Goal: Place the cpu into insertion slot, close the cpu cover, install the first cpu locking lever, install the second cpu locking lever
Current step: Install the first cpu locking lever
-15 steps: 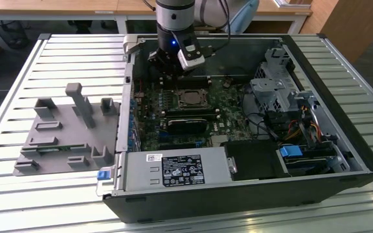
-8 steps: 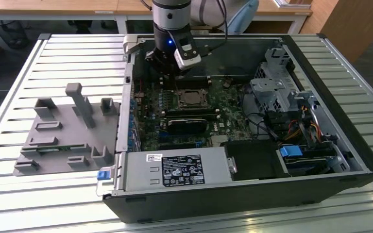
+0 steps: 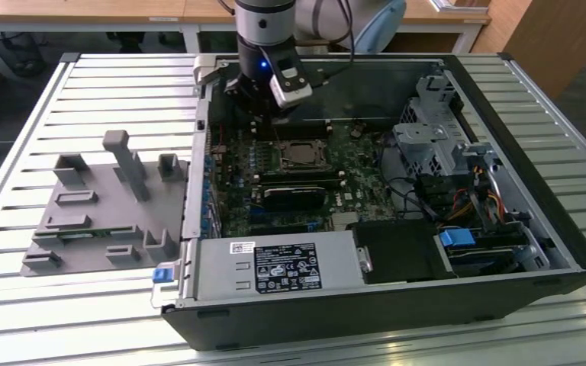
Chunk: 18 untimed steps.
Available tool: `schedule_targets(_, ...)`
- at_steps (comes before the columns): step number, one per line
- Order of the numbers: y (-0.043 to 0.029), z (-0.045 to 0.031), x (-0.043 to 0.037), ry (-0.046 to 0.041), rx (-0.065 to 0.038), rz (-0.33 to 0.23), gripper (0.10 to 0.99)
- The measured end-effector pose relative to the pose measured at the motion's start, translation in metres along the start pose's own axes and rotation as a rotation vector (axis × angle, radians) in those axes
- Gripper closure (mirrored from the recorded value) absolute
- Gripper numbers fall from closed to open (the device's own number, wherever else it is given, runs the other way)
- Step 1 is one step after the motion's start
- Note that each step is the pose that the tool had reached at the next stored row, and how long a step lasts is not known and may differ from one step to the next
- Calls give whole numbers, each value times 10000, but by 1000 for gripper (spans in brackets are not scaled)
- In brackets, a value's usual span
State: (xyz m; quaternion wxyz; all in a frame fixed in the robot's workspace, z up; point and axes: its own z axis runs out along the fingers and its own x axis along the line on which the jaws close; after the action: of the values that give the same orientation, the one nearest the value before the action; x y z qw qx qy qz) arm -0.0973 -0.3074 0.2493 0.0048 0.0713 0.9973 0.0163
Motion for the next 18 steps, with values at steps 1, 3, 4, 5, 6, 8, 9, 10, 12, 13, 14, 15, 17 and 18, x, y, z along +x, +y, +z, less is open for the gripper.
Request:
schedule_targets(1, 5, 0, 3, 0, -1, -7, 980)
schedule_targets(3, 12, -3, 8, 1, 0, -13, 980)
schedule_targets(4, 16, -6, 10, 1, -2, -15, 980)
schedule_targets(5, 19, -11, 11, 1, -3, -16, 980)
schedule_targets(6, 22, -17, 12, 1, -5, -17, 980)
schedule_targets(8, 24, -30, 15, 2, -10, -20, 980)
schedule_targets(9, 26, -35, 16, 2, -11, -20, 980)
schedule_targets(10, 28, -38, 16, 1, -12, -20, 980)
schedule_targets(12, 31, -48, 19, 2, -11, -22, 980)
schedule_targets(13, 33, -53, 20, 2, -11, -23, 980)
schedule_targets(14, 35, -59, 20, 2, -11, -24, 980)
schedule_targets(15, 37, -65, 21, 2, -11, -25, 980)
schedule_targets(17, 41, -71, 22, 1, -13, -26, 980)
schedule_targets(18, 43, -73, 23, 1, -12, -27, 980)
